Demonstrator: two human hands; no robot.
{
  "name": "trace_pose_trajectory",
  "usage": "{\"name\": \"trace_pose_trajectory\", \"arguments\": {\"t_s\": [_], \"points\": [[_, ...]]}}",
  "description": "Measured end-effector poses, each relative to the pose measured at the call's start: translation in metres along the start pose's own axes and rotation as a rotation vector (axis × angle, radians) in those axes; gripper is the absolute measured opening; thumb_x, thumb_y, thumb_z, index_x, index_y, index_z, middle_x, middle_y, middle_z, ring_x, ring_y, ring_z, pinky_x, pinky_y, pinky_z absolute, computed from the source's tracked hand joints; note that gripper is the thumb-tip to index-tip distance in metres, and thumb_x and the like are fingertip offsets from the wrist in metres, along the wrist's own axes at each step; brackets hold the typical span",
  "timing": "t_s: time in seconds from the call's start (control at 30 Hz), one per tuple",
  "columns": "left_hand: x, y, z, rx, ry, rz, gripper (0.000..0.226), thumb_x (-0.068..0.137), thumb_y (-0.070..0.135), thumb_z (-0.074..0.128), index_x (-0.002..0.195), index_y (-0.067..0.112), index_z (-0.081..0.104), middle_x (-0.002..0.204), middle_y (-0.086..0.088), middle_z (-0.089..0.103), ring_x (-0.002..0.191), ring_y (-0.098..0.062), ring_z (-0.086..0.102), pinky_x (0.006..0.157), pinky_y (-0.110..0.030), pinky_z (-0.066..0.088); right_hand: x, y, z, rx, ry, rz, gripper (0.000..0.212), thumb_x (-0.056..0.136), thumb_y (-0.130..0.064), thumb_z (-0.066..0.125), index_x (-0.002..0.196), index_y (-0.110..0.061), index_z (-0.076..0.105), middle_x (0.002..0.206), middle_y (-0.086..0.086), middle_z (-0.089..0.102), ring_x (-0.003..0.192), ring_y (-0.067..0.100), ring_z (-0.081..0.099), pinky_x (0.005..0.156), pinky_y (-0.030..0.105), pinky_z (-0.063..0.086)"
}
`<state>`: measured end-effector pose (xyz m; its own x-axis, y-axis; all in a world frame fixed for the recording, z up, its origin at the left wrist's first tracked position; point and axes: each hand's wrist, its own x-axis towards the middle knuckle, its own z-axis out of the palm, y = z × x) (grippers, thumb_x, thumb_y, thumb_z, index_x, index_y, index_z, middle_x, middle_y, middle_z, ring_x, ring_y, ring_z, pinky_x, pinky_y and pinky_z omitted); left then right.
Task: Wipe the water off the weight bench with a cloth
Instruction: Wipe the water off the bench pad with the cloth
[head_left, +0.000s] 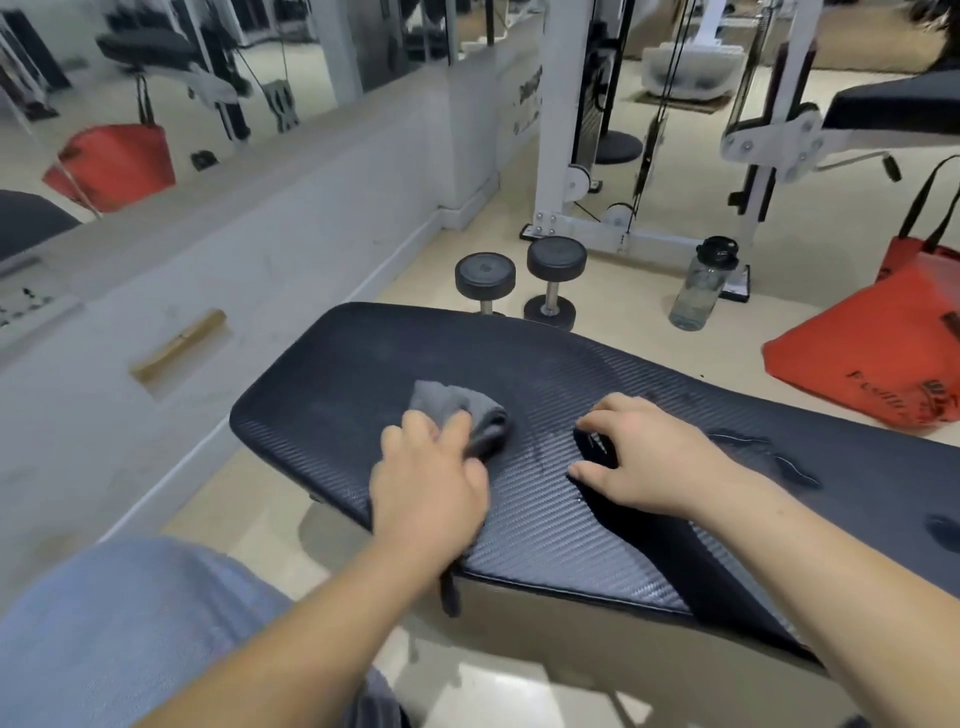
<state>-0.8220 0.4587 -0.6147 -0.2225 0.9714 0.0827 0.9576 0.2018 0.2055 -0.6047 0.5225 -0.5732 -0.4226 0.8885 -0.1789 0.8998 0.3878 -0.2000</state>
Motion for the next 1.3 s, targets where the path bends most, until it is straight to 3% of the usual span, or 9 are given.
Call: {"name": "trace_pose_trajectory", "arguments": {"t_s": [0.13,0.3,0.47,0.63,0.8,0.93,1.0,1.17,1.3], "points": [[-0.009,-0.013,-0.002,-0.087,-0.136,0.348,0.050,0.092,0.047,0.045,0.142,0.048,0.042,0.118,0.007,0.043,0.113,-0.021,0.044,0.084,-0.041,0.054,0.002,0.006,-0.003,0.017,-0.004,-0.026,0.045,0.095,-0.051,0.057,0.134,-0.029,0.063,0.133,-0.009,0.059,0.129,0.018,0.052,0.102,0.042,0.051],[0.015,-0.007,-0.003,0.001,-0.072,-0.119,0.049,0.098,0.050,0.042,0.144,0.032,0.043,0.129,-0.007,0.044,0.119,-0.033,0.043,0.090,-0.047,0.051,-0.009,0.029,-0.010,0.166,0.058,0.002,0.038,0.098,-0.031,0.057,0.135,-0.026,0.064,0.136,-0.008,0.067,0.128,0.015,0.060,0.110,0.036,0.047],[-0.030,0.024,0.003,0.035,-0.136,0.387,0.053,0.100,0.058,0.034,0.148,0.036,0.035,0.122,0.002,0.042,0.114,-0.023,0.045,0.080,-0.041,0.055,-0.042,0.048,-0.010,0.204,0.072,0.034,0.052,0.092,-0.040,0.069,0.141,-0.025,0.060,0.135,-0.007,0.064,0.129,0.015,0.058,0.110,0.036,0.046],[0.017,0.042,0.007,0.053,-0.107,0.048,0.048,0.101,0.051,0.040,0.143,0.028,0.043,0.125,-0.007,0.044,0.115,-0.031,0.045,0.083,-0.046,0.052,-0.085,0.062,-0.004,0.107,0.006,0.145,0.090,0.068,-0.075,0.074,0.143,-0.029,0.052,0.131,-0.009,0.052,0.130,0.015,0.045,0.104,0.039,0.048],[-0.023,0.079,0.010,0.053,-0.176,0.462,0.044,0.098,0.054,0.040,0.139,0.036,0.040,0.116,0.000,0.044,0.108,-0.025,0.049,0.076,-0.041,0.054,-0.107,0.063,0.006,0.043,-0.070,0.200,0.094,0.058,-0.082,0.073,0.133,-0.028,0.055,0.131,-0.009,0.044,0.128,0.015,0.040,0.096,0.039,0.051],[0.028,0.074,0.009,0.057,-0.140,0.129,0.046,0.099,0.052,0.039,0.139,0.031,0.048,0.121,-0.008,0.049,0.111,-0.033,0.053,0.082,-0.045,0.051,-0.108,0.059,0.007,-0.007,-0.080,0.215,0.084,0.065,-0.080,0.072,0.125,-0.023,0.059,0.124,-0.005,0.042,0.122,0.019,0.040,0.090,0.037,0.050],[0.005,0.095,0.012,0.109,-0.101,0.088,0.046,0.099,0.053,0.038,0.134,0.025,0.049,0.121,-0.010,0.048,0.110,-0.033,0.053,0.079,-0.044,0.051,-0.107,0.056,0.008,-0.041,-0.093,0.207,0.079,0.069,-0.078,0.072,0.123,-0.022,0.059,0.122,-0.005,0.042,0.121,0.019,0.040,0.088,0.037,0.047],[-0.034,0.092,0.007,-0.001,-0.226,0.560,0.050,0.092,0.061,0.041,0.139,0.045,0.042,0.114,0.003,0.047,0.111,-0.024,0.055,0.079,-0.042,0.055,-0.102,0.062,0.001,-0.013,-0.095,0.185,0.078,0.064,-0.079,0.074,0.120,-0.026,0.060,0.118,-0.007,0.044,0.121,0.018,0.043,0.091,0.038,0.048],[0.021,0.082,0.011,0.055,-0.148,0.165,0.050,0.096,0.057,0.042,0.143,0.040,0.045,0.121,-0.005,0.048,0.116,-0.031,0.053,0.087,-0.045,0.053,-0.101,0.080,-0.009,0.151,-0.010,0.183,0.070,0.073,-0.067,0.077,0.131,-0.031,0.062,0.120,-0.012,0.054,0.120,0.015,0.056,0.098,0.039,0.052]]}}
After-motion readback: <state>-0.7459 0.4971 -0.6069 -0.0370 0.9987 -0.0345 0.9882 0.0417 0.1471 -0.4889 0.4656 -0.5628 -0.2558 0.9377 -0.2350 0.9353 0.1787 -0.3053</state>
